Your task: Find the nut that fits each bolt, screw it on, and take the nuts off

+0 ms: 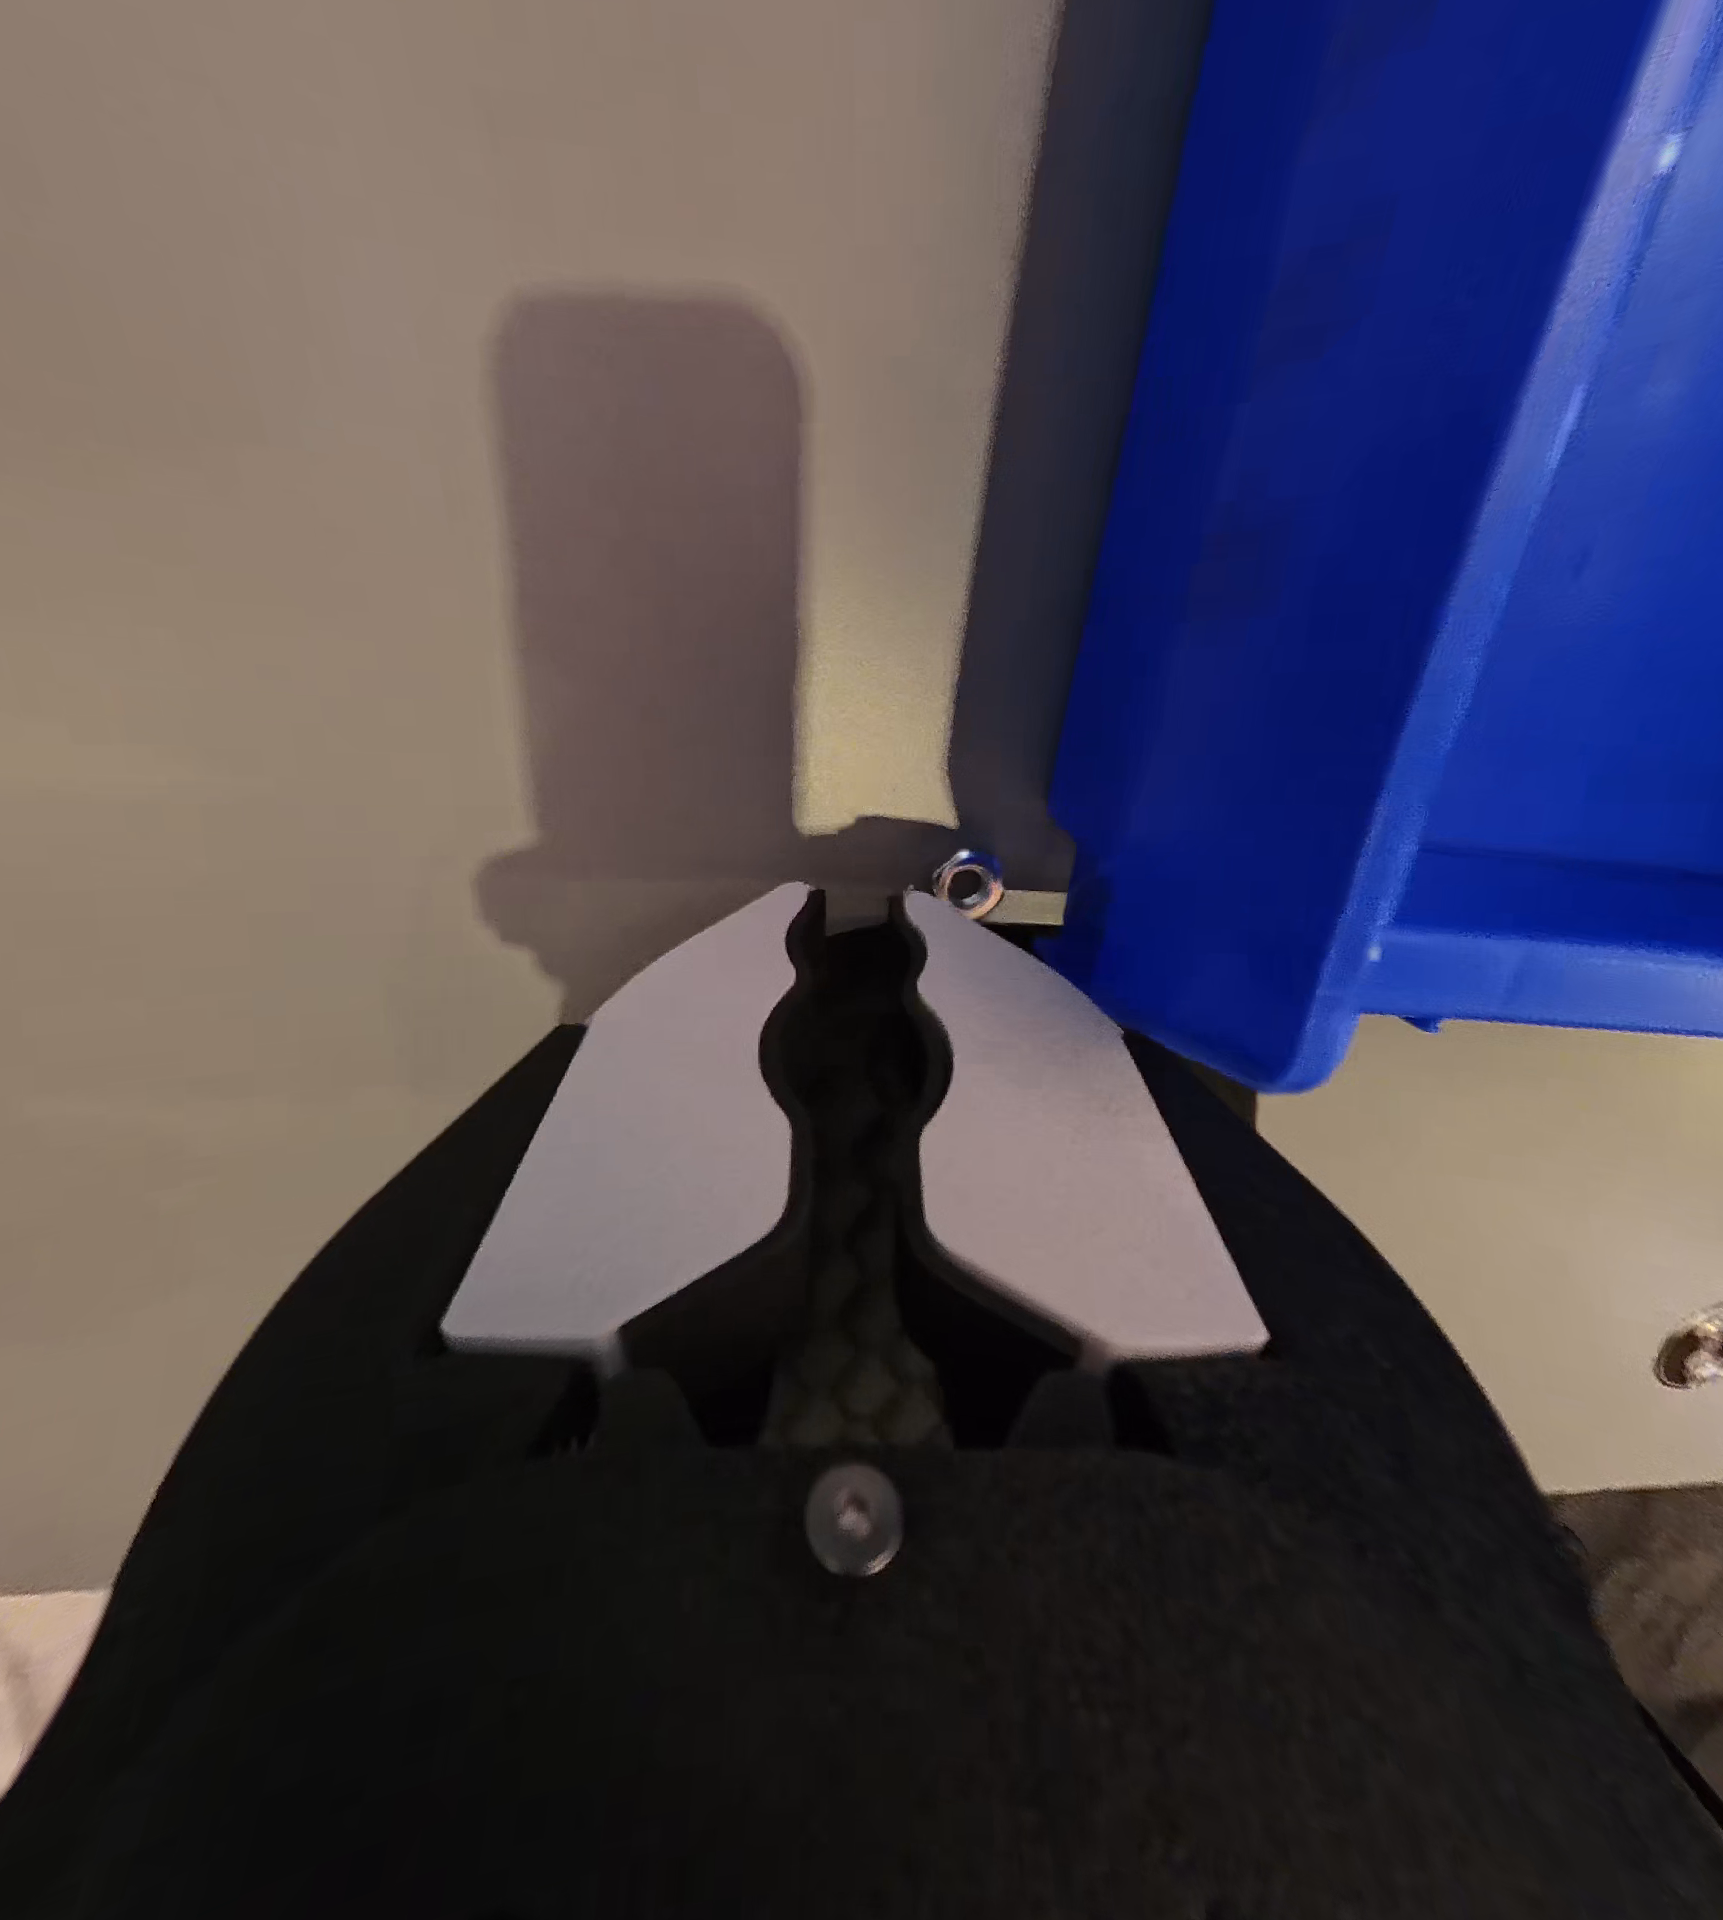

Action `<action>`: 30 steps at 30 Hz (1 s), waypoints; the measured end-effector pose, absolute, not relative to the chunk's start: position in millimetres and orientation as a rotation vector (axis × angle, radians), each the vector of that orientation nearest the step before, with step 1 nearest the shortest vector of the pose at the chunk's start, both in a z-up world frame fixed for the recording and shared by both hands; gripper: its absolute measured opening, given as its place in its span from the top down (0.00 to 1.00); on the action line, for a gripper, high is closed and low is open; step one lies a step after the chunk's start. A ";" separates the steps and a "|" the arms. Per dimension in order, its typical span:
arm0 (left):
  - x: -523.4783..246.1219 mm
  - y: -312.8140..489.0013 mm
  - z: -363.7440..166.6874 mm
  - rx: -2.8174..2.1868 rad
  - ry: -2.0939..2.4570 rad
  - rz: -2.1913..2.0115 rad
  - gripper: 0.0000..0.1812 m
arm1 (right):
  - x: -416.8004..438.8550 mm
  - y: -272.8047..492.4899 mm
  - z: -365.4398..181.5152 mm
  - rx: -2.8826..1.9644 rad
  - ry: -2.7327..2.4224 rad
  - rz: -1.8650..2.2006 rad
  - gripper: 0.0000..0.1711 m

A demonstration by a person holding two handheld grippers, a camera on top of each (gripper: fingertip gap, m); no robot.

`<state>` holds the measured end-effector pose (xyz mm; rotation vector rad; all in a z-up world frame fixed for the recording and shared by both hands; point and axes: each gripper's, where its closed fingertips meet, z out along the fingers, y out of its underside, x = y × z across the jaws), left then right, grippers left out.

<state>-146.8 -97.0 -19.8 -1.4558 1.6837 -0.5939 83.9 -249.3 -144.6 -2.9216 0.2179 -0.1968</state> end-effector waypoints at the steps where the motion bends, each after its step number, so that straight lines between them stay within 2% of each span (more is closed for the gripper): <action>1: -146.8 -97.3 -19.0 -1.455 1.682 -0.595 0.95 | 85.7 -249.7 -145.5 -2.931 0.212 -0.238 0.93; 9: -147.3 -99.6 -16.0 -1.456 1.679 -0.582 0.95 | 91.4 -250.3 -148.0 -2.953 0.159 -0.473 0.84; 15: -149.2 -99.6 -10.5 -1.463 1.665 -0.604 0.95 | 90.5 -249.0 -146.6 -2.894 0.236 -0.423 0.82; 20: -149.4 -102.2 -4.6 -1.461 1.655 -0.636 0.95 | 83.8 -247.3 -140.5 -2.848 0.289 -0.331 0.73; 30: -147.3 -105.7 -4.6 -1.487 1.671 -0.719 0.95 | 86.4 -252.8 -138.0 -2.811 0.422 -0.304 0.74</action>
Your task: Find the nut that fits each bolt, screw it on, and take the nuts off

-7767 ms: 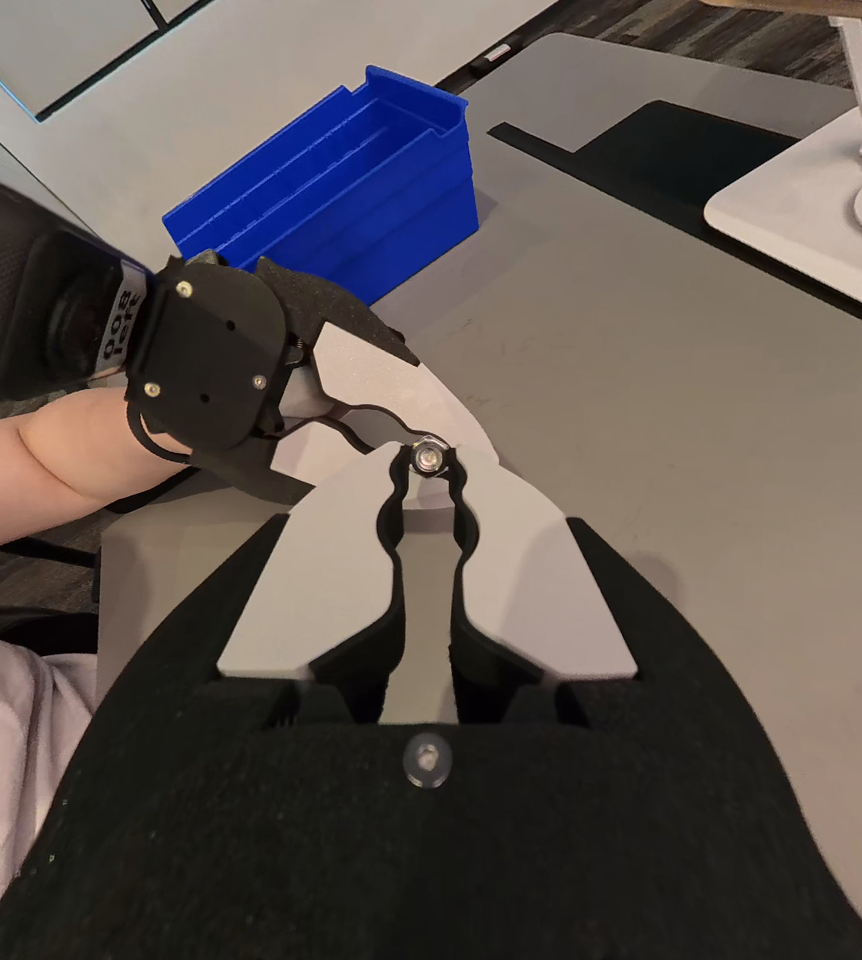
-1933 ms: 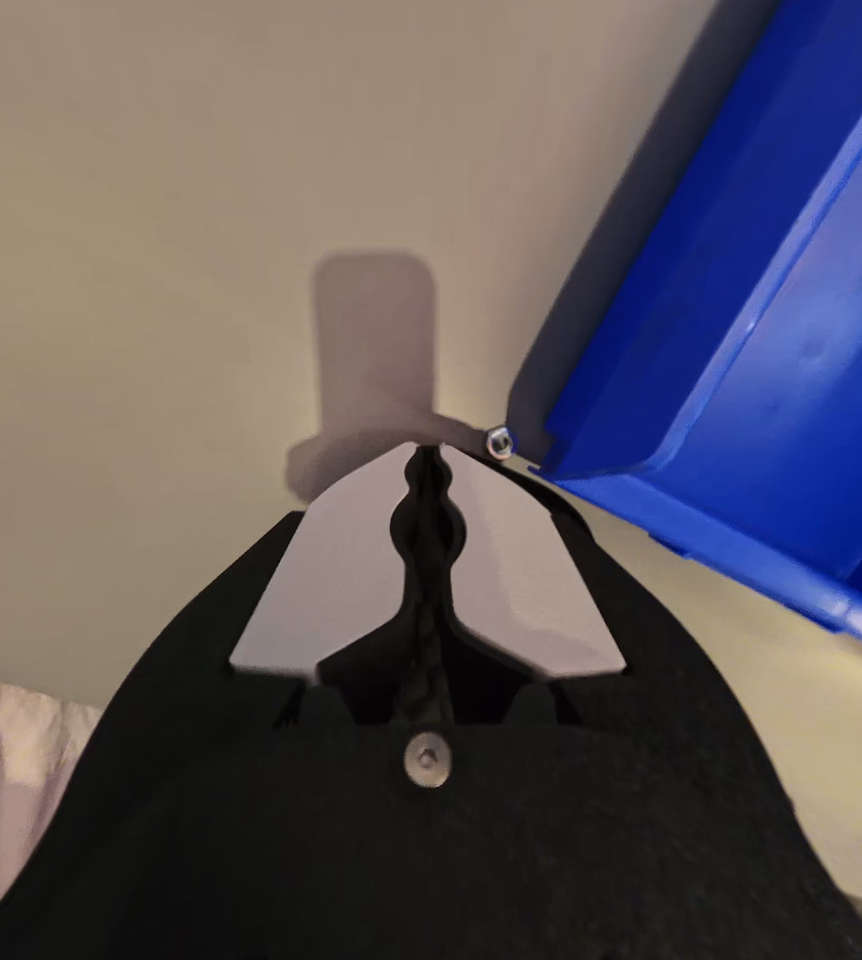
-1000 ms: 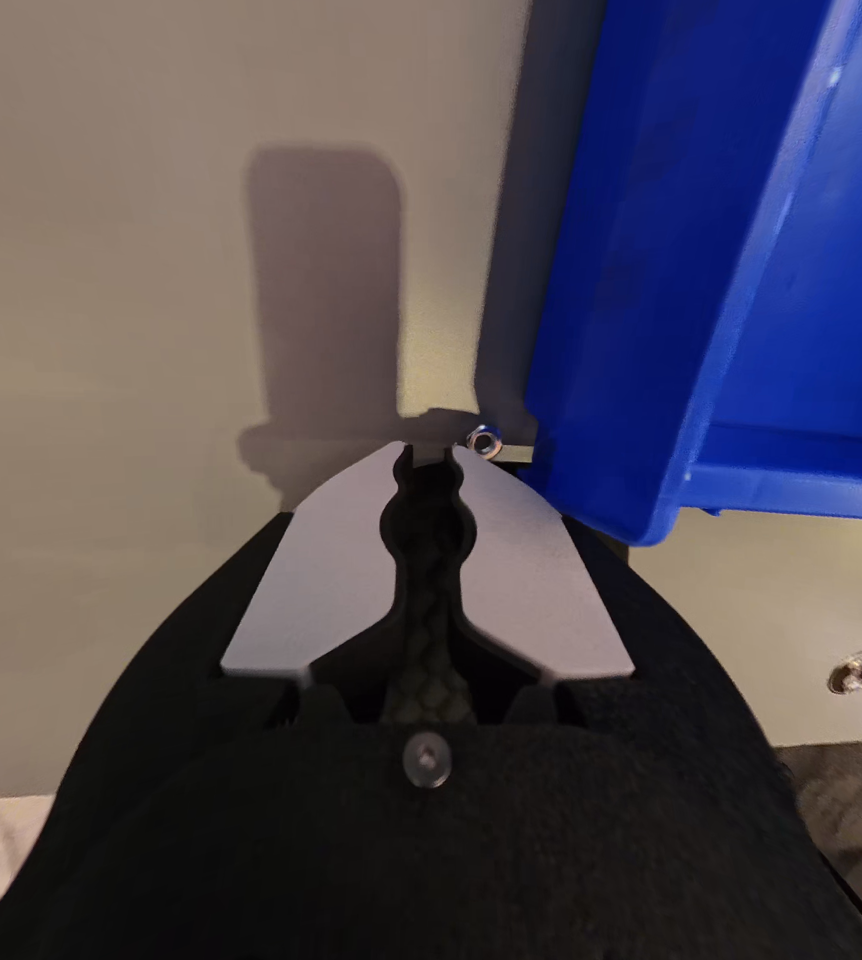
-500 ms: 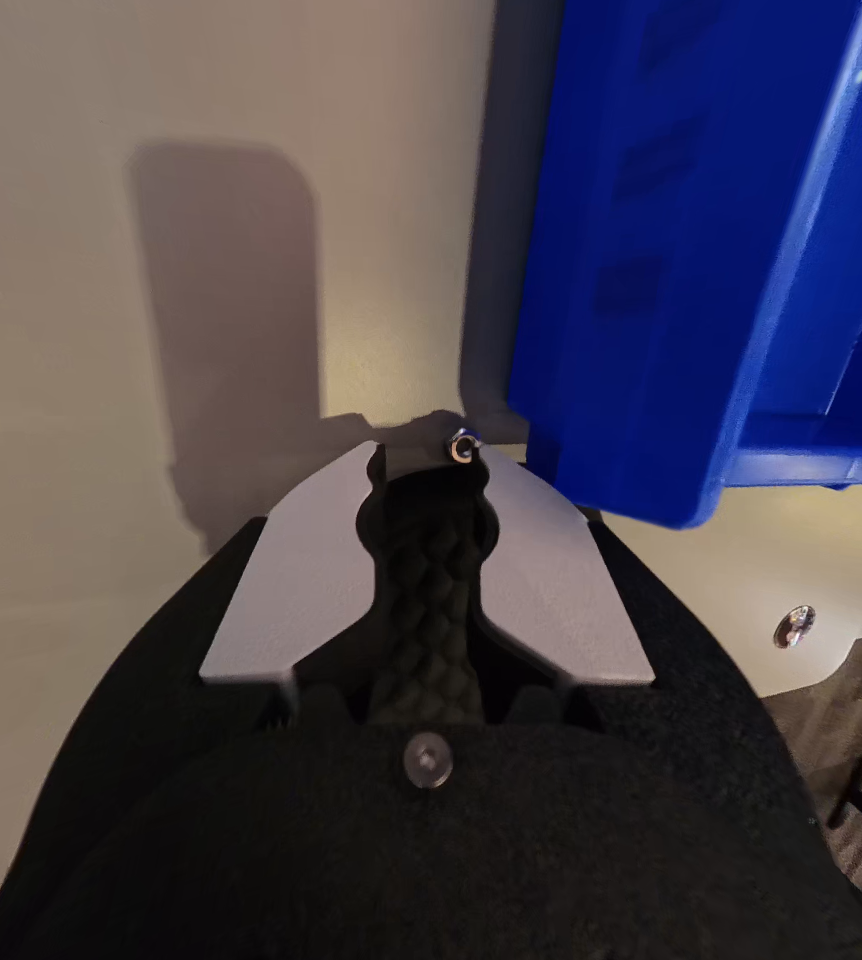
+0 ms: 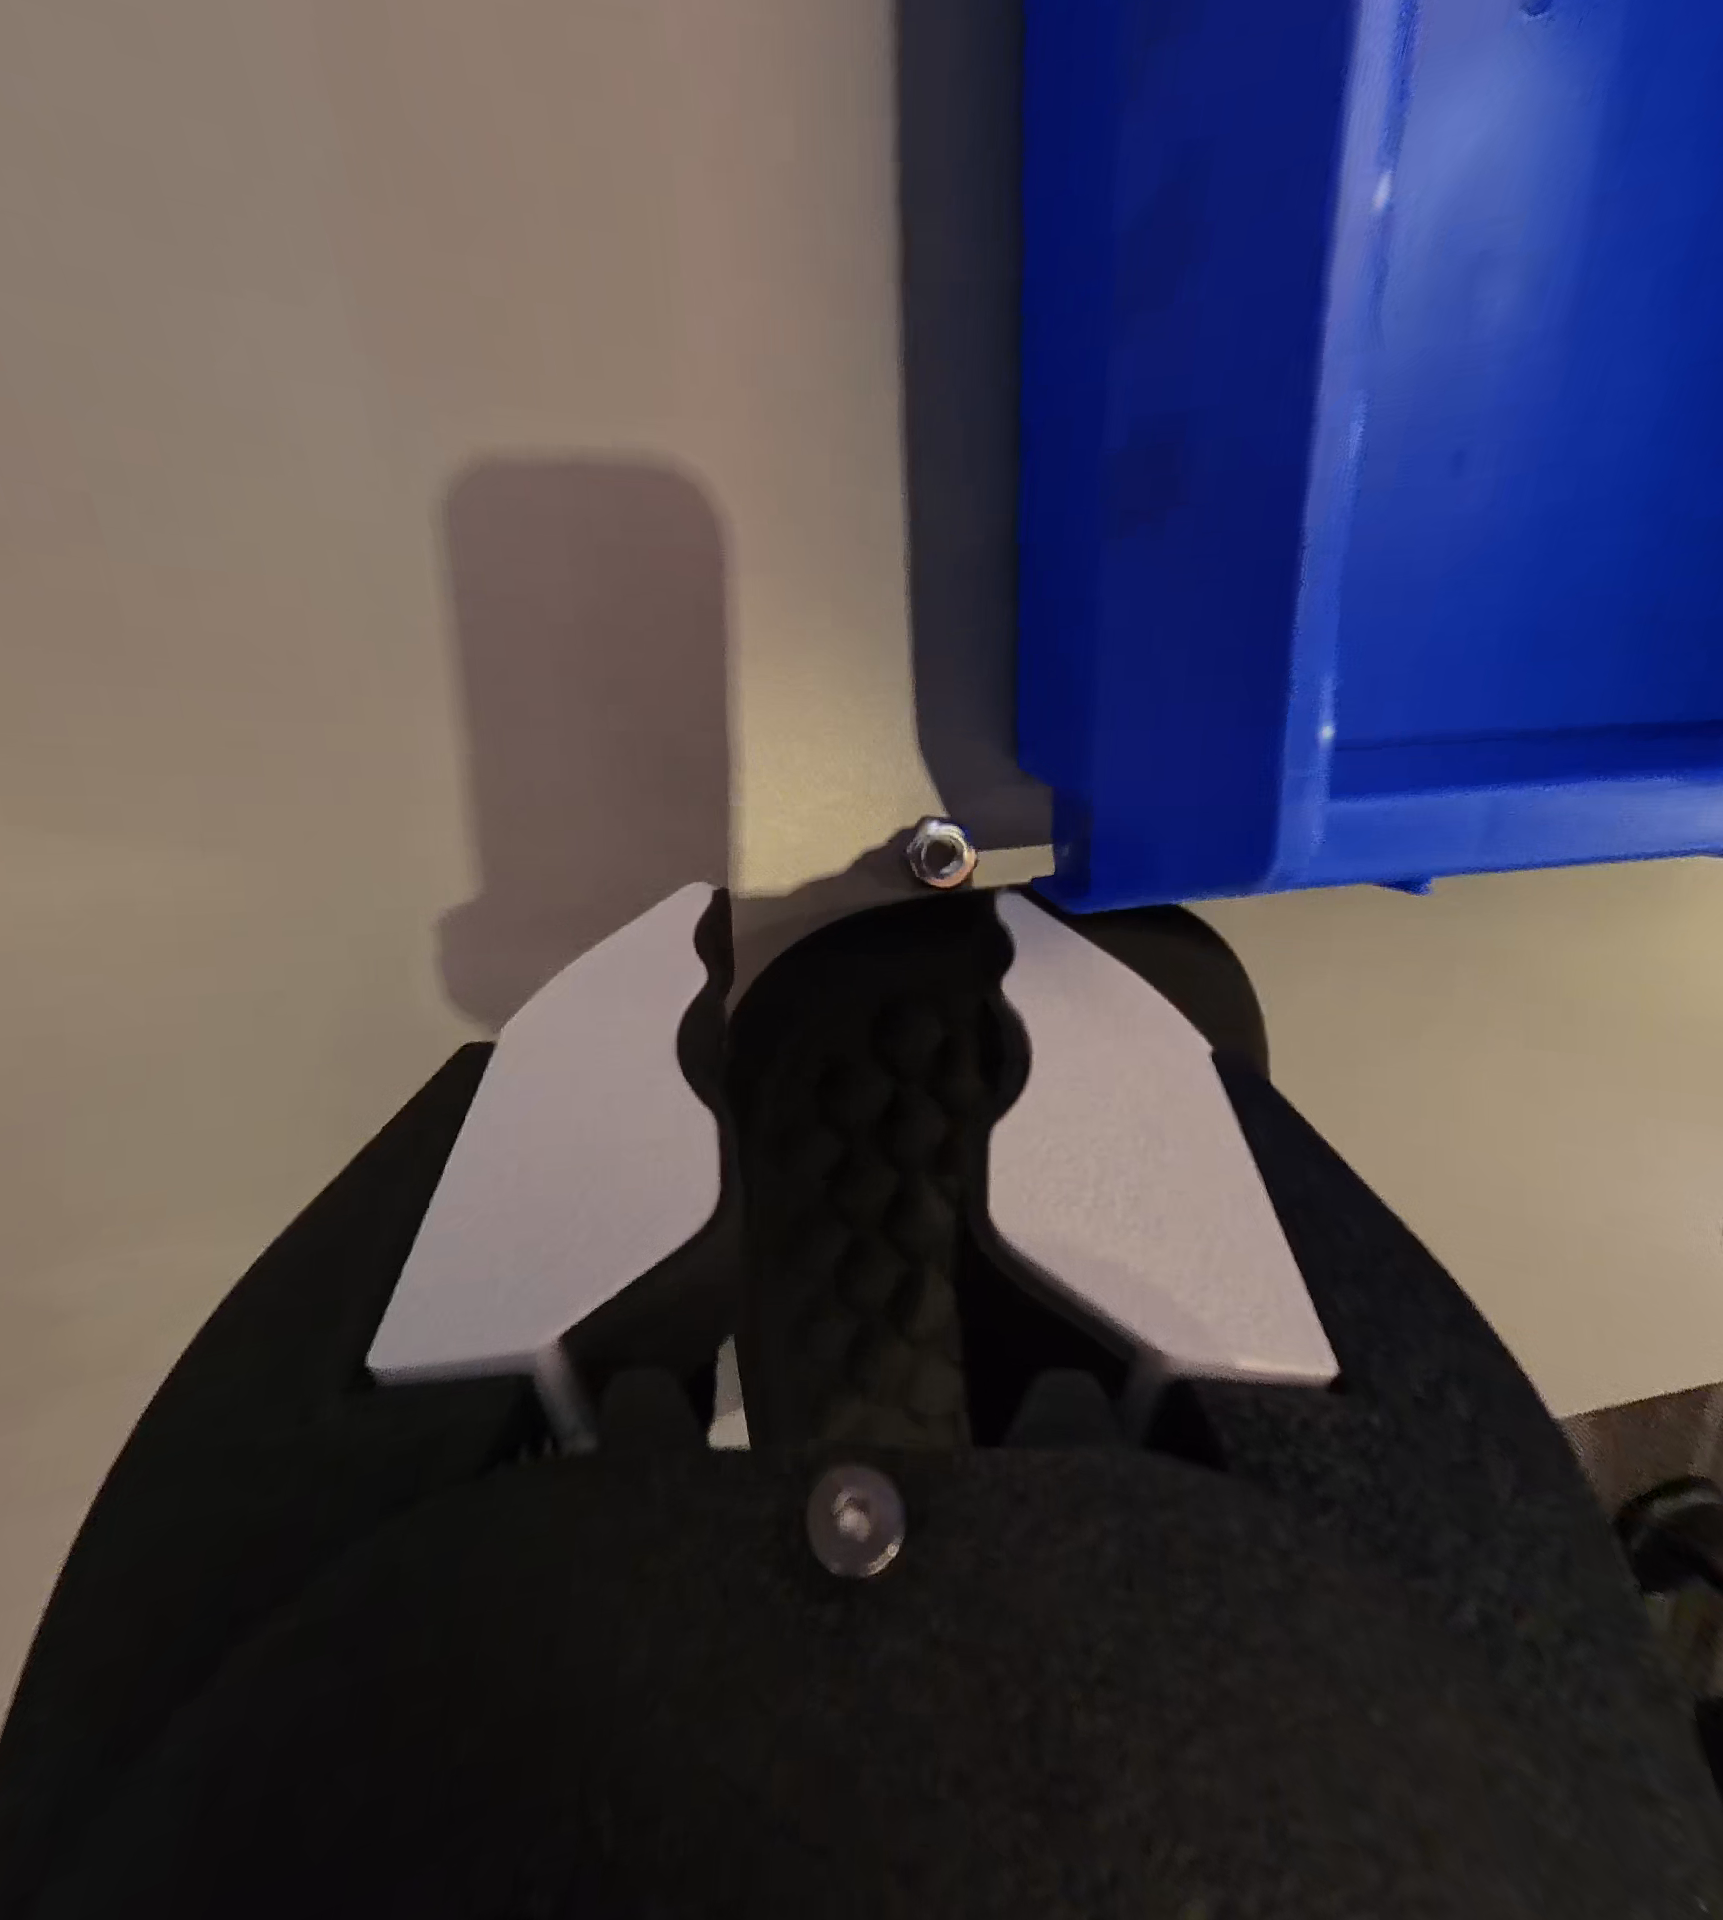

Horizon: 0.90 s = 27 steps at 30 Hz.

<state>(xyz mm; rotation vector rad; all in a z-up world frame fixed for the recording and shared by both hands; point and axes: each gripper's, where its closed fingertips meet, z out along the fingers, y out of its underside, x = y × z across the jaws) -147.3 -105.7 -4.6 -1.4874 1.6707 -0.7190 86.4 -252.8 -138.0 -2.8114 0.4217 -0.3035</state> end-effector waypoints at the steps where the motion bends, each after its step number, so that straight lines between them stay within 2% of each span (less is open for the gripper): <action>1: -146.9 -107.5 -3.1 -1.481 1.674 -0.725 0.95 | 85.3 -254.0 -140.5 -2.824 0.424 -0.298 0.73; 5: -147.6 -113.8 4.5 -1.459 1.683 -0.744 0.95 | 82.8 -249.6 -142.1 -2.804 0.472 -0.270 0.70; 14: -158.5 -114.9 23.4 -1.444 1.650 -0.815 0.95 | 76.7 -244.0 -140.9 -2.759 0.547 -0.137 0.70; 19: -161.0 -114.5 27.5 -1.440 1.641 -0.824 0.95 | 75.5 -243.3 -142.4 -2.727 0.613 -0.003 0.65; 27: -161.4 -114.1 26.4 -1.444 1.644 -0.817 0.95 | 71.1 -237.9 -145.8 -2.722 0.566 0.043 0.64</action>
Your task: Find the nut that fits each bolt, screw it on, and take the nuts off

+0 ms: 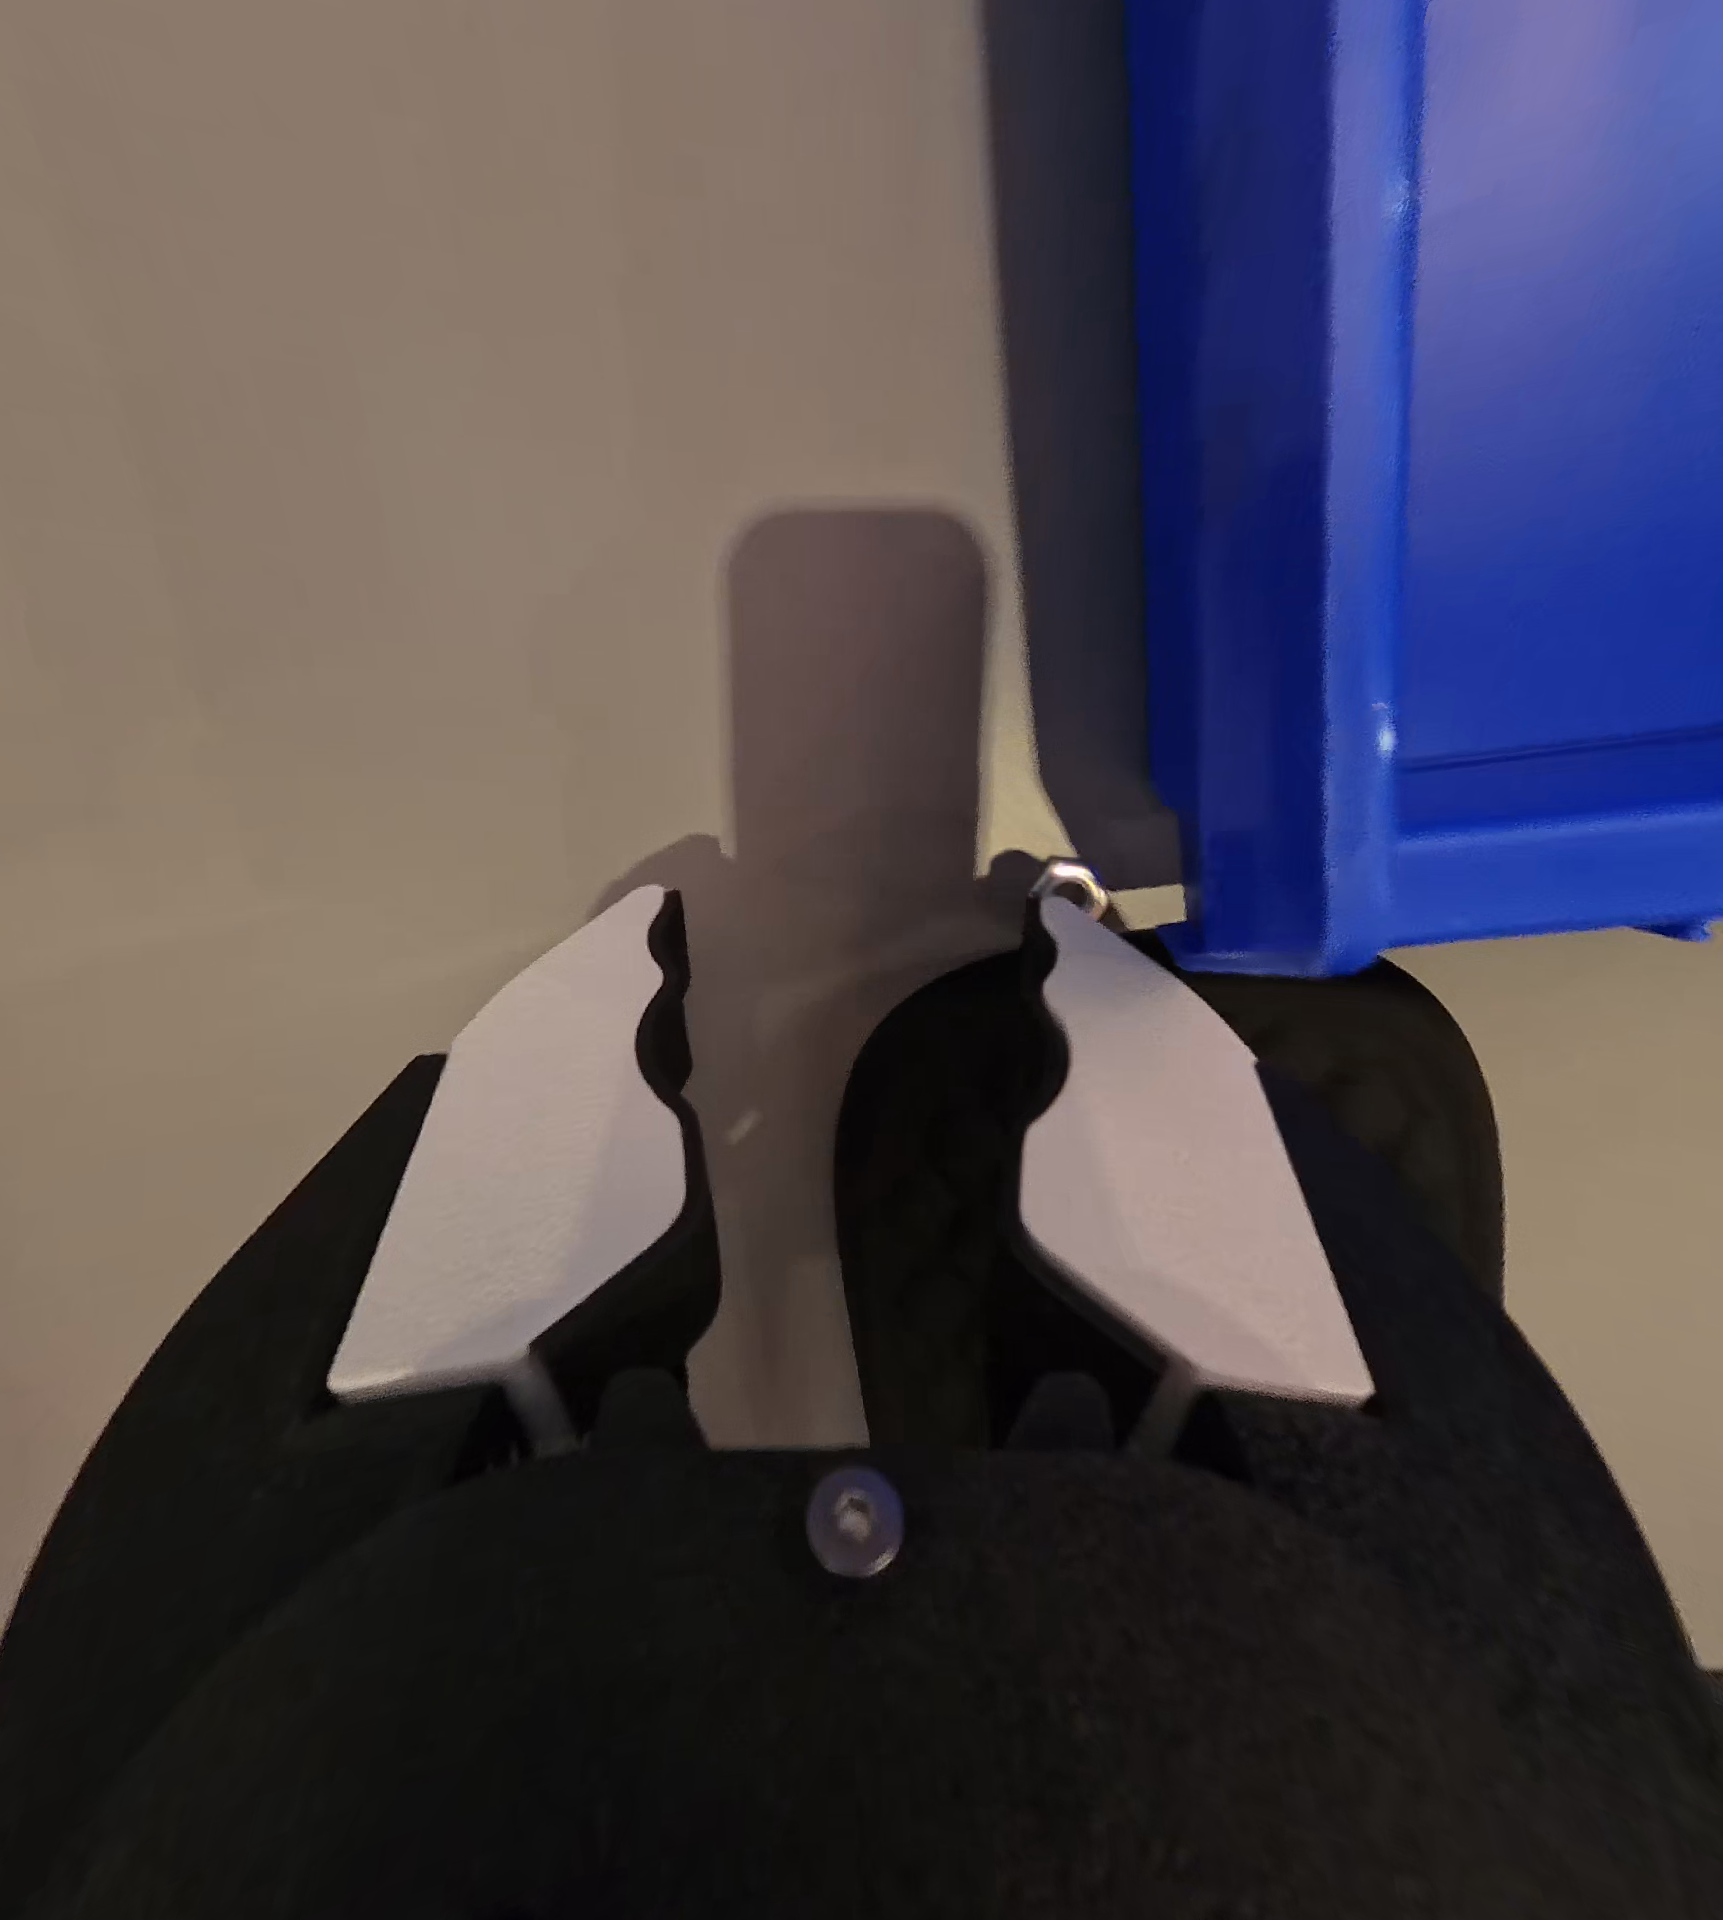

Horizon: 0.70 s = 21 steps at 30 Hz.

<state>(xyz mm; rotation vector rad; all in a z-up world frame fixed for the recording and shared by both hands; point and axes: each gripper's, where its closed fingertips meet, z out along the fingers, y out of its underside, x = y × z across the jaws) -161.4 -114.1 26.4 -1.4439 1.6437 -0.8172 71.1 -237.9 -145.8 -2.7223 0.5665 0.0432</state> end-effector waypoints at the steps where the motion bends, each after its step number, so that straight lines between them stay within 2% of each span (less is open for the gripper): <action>1: -161.3 -114.1 26.3 -1.444 1.644 -0.817 0.95 | 70.3 -236.3 -146.5 -2.721 0.561 0.052 0.65; 15: -159.8 -115.8 21.9 -1.451 1.660 -0.802 0.95 | 65.1 -235.7 -149.3 -2.766 0.491 0.021 0.66; 21: -158.7 -118.0 20.0 -1.453 1.670 -0.798 0.95 | 68.0 -239.5 -152.3 -2.798 0.478 -0.027 0.59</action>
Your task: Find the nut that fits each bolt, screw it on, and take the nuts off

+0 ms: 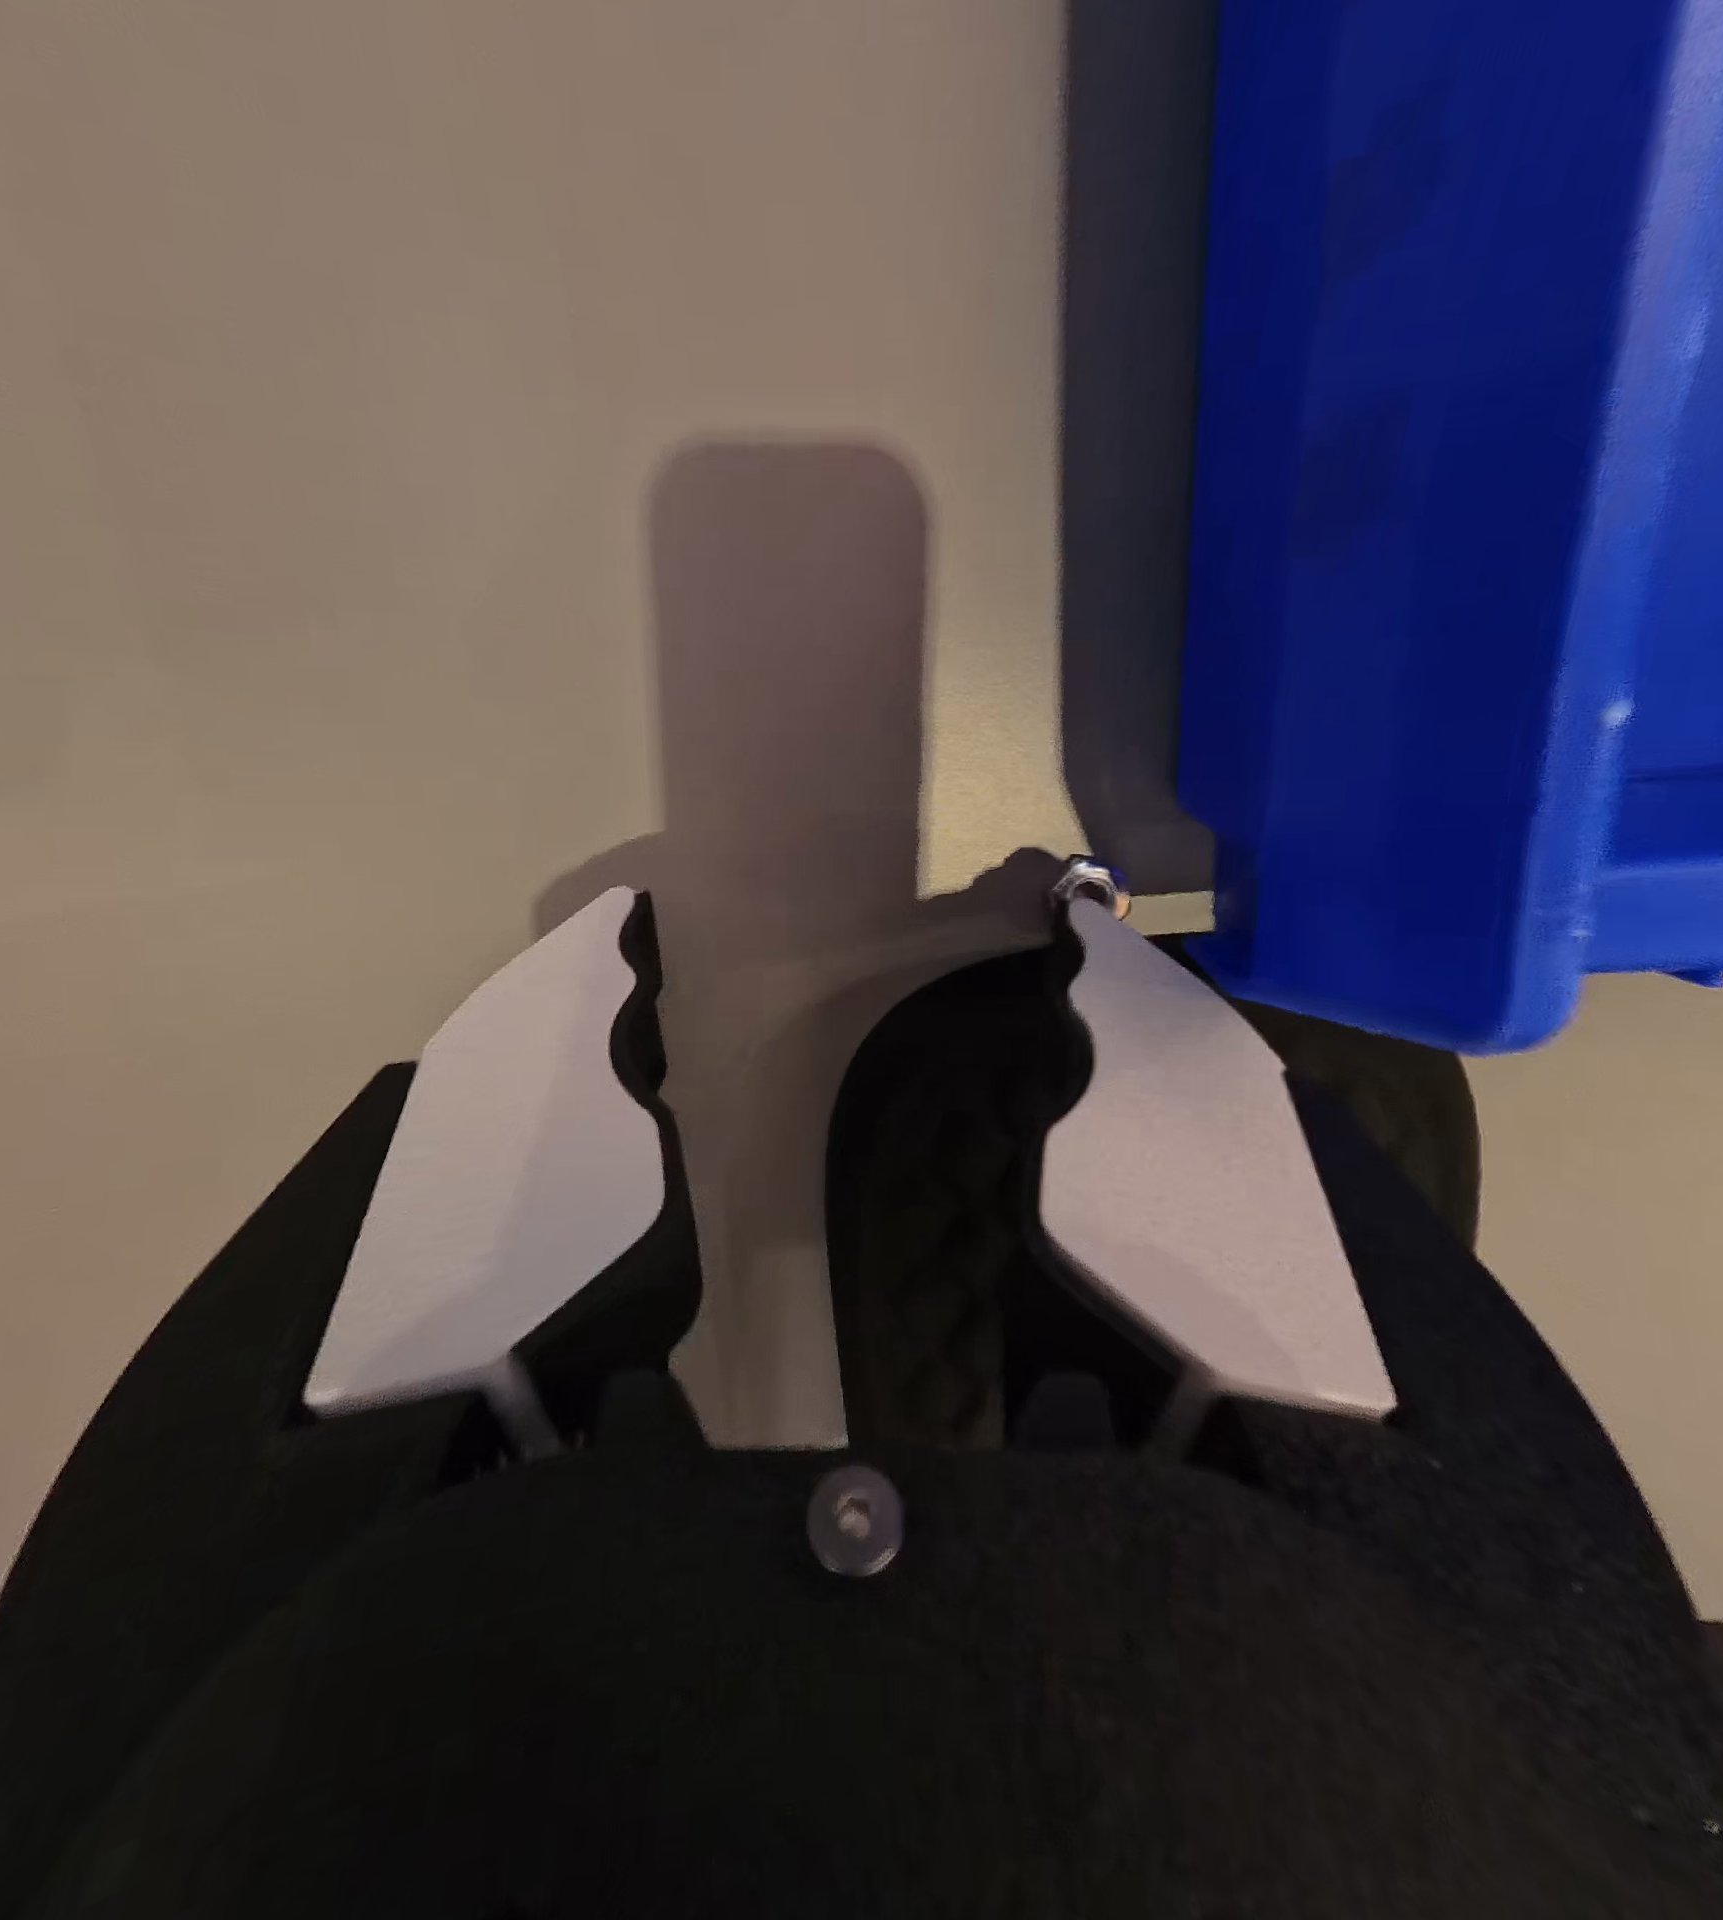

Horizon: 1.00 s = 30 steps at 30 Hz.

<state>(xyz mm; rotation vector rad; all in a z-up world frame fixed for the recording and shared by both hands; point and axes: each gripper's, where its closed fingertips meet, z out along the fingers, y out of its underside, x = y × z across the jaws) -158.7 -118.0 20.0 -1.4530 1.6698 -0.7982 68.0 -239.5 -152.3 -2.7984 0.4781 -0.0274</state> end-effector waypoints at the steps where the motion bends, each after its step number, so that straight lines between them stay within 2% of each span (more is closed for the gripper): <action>1: -158.9 -118.0 20.1 -1.454 1.669 -0.799 0.95 | 68.2 -240.4 -154.7 -2.811 0.478 -0.033 0.58; 16: -156.4 -124.0 15.7 -1.451 1.697 -0.786 0.95 | 70.9 -241.2 -160.5 -2.824 0.358 -0.143 0.56; 19: -156.2 -124.7 15.8 -1.452 1.699 -0.788 0.95 | 66.0 -239.4 -158.7 -2.807 0.368 -0.071 0.54; 30: -157.0 -125.4 16.7 -1.454 1.700 -0.791 0.95 | 38.8 -234.7 -151.6 -2.772 0.361 0.163 0.55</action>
